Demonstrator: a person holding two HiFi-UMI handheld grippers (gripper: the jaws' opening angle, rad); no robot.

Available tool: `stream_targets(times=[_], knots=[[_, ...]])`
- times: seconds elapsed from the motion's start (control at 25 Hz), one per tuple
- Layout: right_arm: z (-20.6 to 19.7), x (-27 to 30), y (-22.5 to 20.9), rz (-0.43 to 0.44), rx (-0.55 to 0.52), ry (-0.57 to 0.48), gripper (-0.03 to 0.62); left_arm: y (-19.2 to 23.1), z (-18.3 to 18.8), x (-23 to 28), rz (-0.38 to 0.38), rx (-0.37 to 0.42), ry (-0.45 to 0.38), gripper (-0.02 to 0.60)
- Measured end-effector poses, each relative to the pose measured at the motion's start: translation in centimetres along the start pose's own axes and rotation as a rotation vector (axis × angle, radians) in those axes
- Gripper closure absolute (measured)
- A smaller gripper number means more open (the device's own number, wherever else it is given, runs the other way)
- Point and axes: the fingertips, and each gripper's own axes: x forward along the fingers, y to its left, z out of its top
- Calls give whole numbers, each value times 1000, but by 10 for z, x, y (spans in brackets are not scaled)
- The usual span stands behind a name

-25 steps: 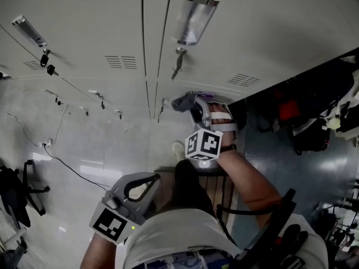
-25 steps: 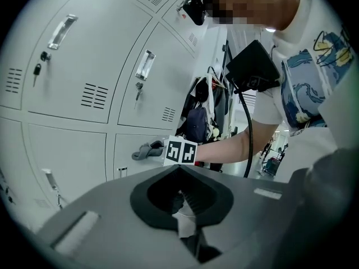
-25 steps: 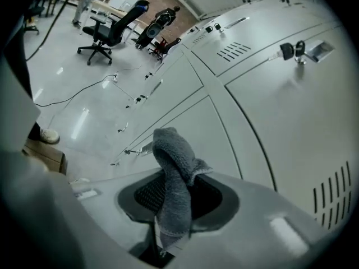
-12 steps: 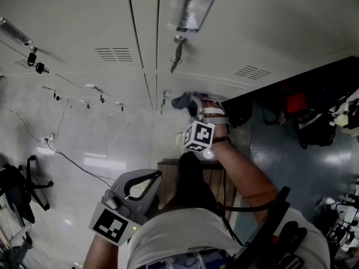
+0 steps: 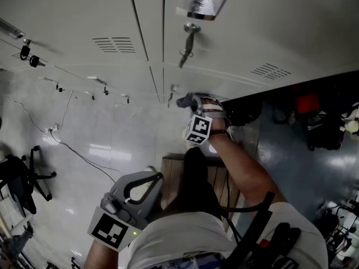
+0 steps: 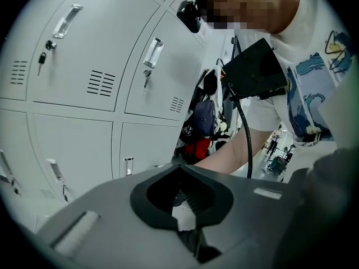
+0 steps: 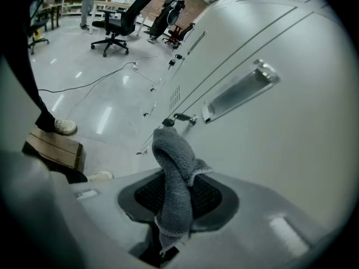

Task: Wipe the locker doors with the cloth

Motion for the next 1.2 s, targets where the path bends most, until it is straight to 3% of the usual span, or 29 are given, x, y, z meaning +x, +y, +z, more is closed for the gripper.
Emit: stream_targets(times=[0.44, 0.68, 0.88, 1.2], knots=[[-25, 66, 52, 135, 66, 58, 485, -1, -9, -6, 39, -10, 42, 578], [-26, 66, 54, 157, 105, 64, 484, -7, -15, -7, 38, -20, 38, 578], [-10, 8, 27, 102, 120, -8, 484, -11, -5, -9, 22, -6, 1, 578], [31, -156, -58, -81, 99, -155, 484, -18, 23, -13, -25, 53, -81, 578]])
